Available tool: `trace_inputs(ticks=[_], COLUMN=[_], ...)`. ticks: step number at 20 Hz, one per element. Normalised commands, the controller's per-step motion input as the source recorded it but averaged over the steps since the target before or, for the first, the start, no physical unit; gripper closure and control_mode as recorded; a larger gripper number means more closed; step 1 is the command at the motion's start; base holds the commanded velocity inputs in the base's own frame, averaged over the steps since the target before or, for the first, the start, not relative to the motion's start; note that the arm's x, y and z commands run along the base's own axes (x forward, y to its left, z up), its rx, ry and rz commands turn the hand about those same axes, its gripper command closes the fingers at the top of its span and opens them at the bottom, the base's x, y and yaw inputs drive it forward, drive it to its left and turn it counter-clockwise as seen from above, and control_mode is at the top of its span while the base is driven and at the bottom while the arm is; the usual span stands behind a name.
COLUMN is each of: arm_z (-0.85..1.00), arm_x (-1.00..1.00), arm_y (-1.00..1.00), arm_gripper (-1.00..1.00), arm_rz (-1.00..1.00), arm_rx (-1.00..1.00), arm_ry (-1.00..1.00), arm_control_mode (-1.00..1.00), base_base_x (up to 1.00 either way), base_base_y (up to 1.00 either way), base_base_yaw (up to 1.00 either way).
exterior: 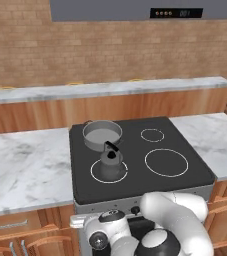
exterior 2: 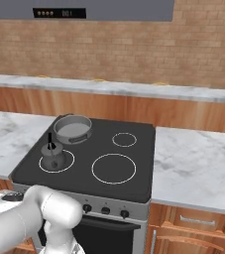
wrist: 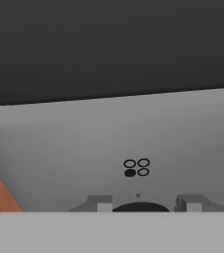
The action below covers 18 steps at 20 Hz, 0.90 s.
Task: Pick the kettle from the counter and place it on a stove burner. Then turn the burner on.
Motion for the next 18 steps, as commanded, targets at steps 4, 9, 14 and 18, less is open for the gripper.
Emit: trace_inputs(ticks=[4, 9, 14, 18], arm_z=[-0.44, -0.60, -0.55, -0.47], arm_x=[-0.02, 0.00, -0.16, -0.20], arm_y=[0.00, 0.00, 0.00, 0.00], arm_gripper=[1.00, 1.00, 1.00, 1.00], arm_rz=[0.30, 0.42, 0.56, 0.59], arm_rx=[-0.44, -0.47, -0.51, -0.56], arm_ry=[0.00, 0.00, 0.00, 0.00], arm_control_mode=[-1.00, -1.00, -1.00, -1.00], base_base_x=[0.00, 0.00, 0.00, 0.00], base_base_y=[0.00, 0.00, 0.00, 0.00], base_base_yaw=[0.00, 0.00, 0.00, 0.00])
